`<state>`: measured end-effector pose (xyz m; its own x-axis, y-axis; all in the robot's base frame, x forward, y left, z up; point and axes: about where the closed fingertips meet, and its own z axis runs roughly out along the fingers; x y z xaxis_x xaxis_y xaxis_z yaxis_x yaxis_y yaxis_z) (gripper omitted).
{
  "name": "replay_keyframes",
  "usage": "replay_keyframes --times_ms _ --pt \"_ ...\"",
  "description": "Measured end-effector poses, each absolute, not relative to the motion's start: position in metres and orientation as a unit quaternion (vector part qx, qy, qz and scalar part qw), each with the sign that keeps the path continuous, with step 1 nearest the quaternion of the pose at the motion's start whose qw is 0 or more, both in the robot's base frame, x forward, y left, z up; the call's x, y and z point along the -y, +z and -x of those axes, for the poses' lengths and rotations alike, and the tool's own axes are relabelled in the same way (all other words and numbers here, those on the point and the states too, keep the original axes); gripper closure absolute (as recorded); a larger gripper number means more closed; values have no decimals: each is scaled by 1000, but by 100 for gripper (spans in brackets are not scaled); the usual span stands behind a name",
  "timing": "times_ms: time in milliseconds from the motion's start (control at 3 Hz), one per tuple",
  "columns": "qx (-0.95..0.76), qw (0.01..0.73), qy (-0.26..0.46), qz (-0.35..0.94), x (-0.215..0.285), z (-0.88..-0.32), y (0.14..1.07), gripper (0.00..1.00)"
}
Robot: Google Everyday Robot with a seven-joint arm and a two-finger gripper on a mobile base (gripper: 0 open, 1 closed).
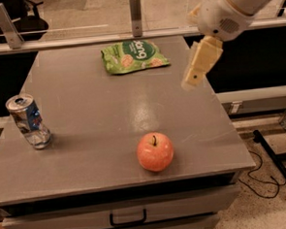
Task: Move green rice chip bag near redbull can
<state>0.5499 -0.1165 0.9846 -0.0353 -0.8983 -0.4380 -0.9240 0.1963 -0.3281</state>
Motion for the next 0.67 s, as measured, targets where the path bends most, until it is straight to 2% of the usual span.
replay_keyframes --times_ms 333,667 --pt "-683 357 51 635 50 -616 1013 0" --pt "-684 356 52 635 50 -616 1012 0"
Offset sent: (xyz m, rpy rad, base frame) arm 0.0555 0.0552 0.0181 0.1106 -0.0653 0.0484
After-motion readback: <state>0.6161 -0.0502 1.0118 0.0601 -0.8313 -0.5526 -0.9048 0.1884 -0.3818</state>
